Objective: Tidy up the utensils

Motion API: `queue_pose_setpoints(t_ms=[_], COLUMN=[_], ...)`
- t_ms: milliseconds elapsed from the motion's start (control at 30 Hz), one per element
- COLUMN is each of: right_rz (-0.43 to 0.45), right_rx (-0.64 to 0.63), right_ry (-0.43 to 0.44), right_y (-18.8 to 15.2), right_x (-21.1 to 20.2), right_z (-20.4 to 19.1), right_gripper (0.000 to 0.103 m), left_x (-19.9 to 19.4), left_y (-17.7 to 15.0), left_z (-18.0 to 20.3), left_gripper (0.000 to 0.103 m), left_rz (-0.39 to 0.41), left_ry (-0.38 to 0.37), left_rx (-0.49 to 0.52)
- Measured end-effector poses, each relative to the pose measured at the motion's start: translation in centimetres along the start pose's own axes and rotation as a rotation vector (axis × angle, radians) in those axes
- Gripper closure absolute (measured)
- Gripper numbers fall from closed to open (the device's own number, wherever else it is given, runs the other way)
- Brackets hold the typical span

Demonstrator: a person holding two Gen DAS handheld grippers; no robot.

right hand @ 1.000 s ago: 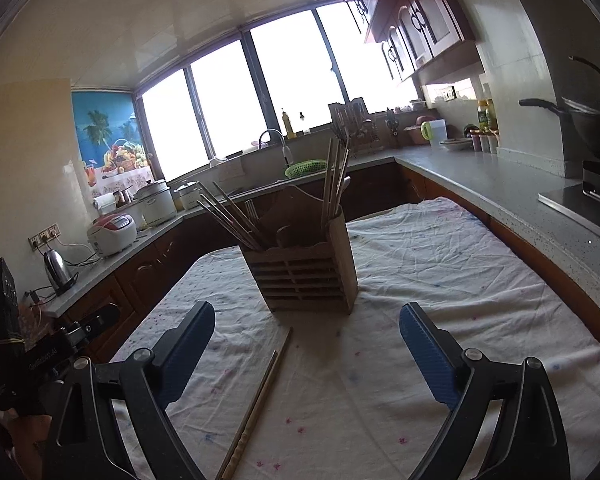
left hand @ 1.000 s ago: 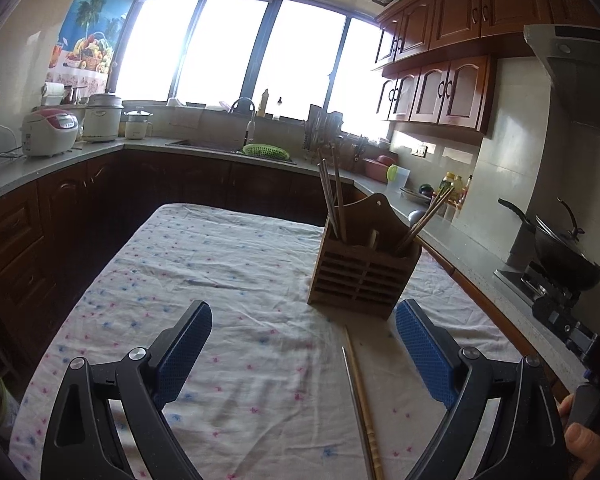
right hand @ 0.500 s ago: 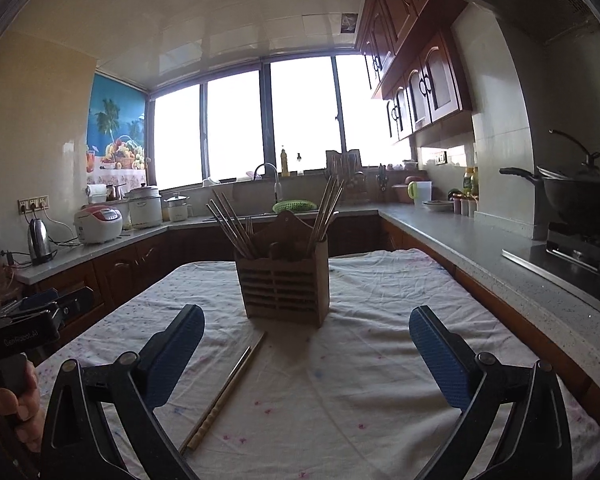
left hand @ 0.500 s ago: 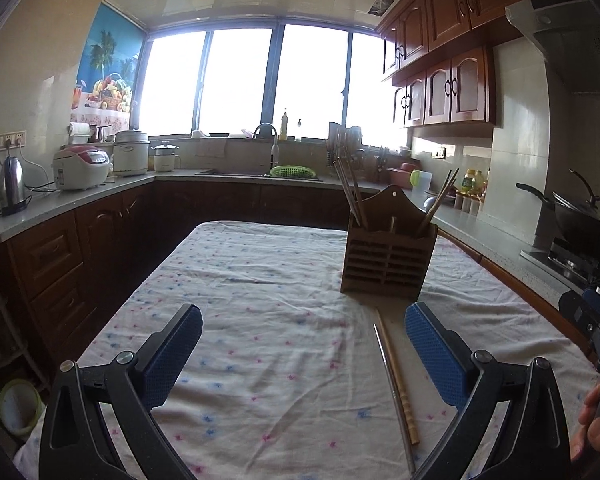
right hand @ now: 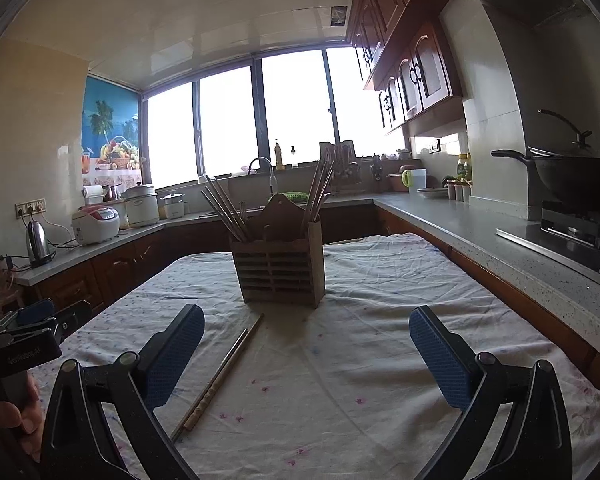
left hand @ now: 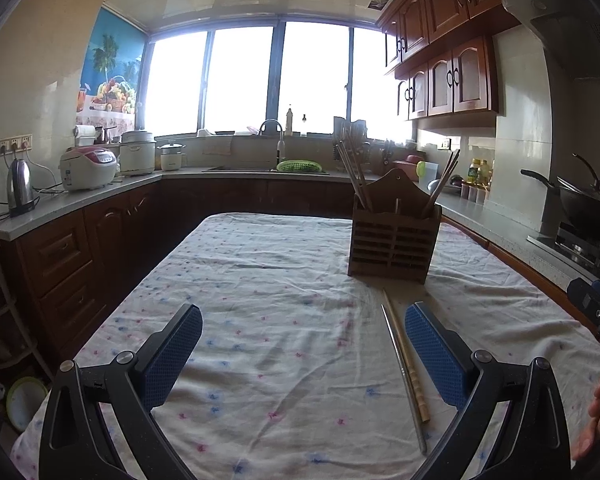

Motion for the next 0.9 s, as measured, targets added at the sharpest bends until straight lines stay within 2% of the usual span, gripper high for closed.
queue_pose_setpoints(t_ms=[567, 900], right_rz=[-0.016, -0.006], right_rx=[-0.004, -0.01], right_ry=[-0.005, 0.0], right_y=[-1.3, -1.3], right_x=[-0.7, -0.7], right_z=[0.2, 0.0], right_gripper=[0.0, 0.0], left_x=[0.1, 0.2], left_y=[-0.6, -0.8], left_z=[0.0, 0.0], left_gripper=[0.001, 0.001], left_rz=[0.007, 0.014], left_ry=[0.058, 0.064], left_rx=[0.017, 0.016])
Point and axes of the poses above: each gripper's, at about its wrist camera, not at the fingertips, and x roughly the way its jaws point, z to its right, y to its top, the point moved 2 cm from there along x, roughly the way its jaws point, and after that the axes turned 7 degrees about -z, right-handed, at the moved point
